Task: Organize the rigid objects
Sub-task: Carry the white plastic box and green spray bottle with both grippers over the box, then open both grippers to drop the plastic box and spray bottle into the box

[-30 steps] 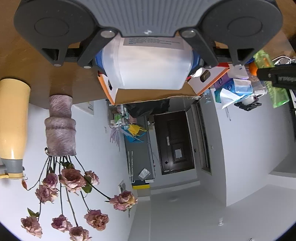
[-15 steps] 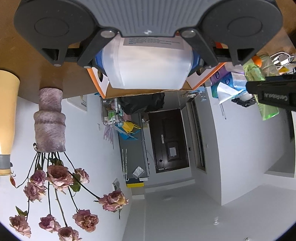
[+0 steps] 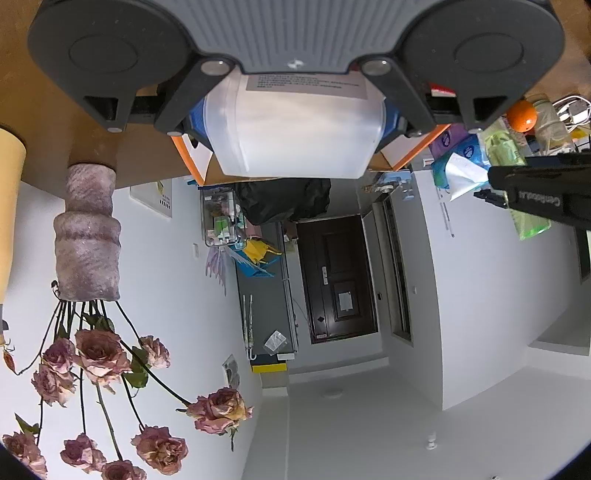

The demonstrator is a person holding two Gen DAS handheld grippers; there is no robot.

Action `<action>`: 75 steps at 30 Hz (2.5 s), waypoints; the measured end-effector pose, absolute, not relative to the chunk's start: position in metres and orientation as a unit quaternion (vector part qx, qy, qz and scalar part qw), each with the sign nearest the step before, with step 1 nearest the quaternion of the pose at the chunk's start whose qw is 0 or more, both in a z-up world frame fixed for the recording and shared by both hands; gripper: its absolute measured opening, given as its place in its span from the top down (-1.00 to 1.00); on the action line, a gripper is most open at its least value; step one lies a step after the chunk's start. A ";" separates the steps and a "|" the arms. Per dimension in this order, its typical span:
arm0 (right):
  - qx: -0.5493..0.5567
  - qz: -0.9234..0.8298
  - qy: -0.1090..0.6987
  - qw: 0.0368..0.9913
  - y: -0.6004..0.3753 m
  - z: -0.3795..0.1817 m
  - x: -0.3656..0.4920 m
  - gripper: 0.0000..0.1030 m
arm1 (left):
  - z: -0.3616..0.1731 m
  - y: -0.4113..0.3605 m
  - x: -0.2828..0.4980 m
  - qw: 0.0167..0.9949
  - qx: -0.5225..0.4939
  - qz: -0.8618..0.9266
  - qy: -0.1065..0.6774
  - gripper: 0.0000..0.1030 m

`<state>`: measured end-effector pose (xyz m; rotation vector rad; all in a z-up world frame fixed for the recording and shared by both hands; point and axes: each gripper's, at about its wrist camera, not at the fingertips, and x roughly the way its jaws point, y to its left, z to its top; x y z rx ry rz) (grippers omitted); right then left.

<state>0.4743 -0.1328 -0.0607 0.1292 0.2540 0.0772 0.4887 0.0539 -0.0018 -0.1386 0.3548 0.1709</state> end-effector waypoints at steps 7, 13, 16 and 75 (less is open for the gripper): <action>0.065 0.036 0.124 0.989 -0.134 -0.060 0.498 -0.59 | -0.003 0.051 0.514 0.979 -0.066 0.077 0.177 0.38; 0.063 0.037 0.121 0.990 -0.133 -0.059 0.519 -0.59 | -0.007 0.049 0.537 0.978 -0.067 0.068 0.184 0.38; 0.058 0.036 0.120 0.990 -0.132 -0.059 0.528 -0.59 | -0.009 0.047 0.551 0.978 -0.066 0.064 0.186 0.38; 0.016 -0.030 0.199 0.979 -0.151 -0.090 0.596 -1.00 | -0.049 0.021 0.613 0.978 -0.001 0.051 0.202 -1.00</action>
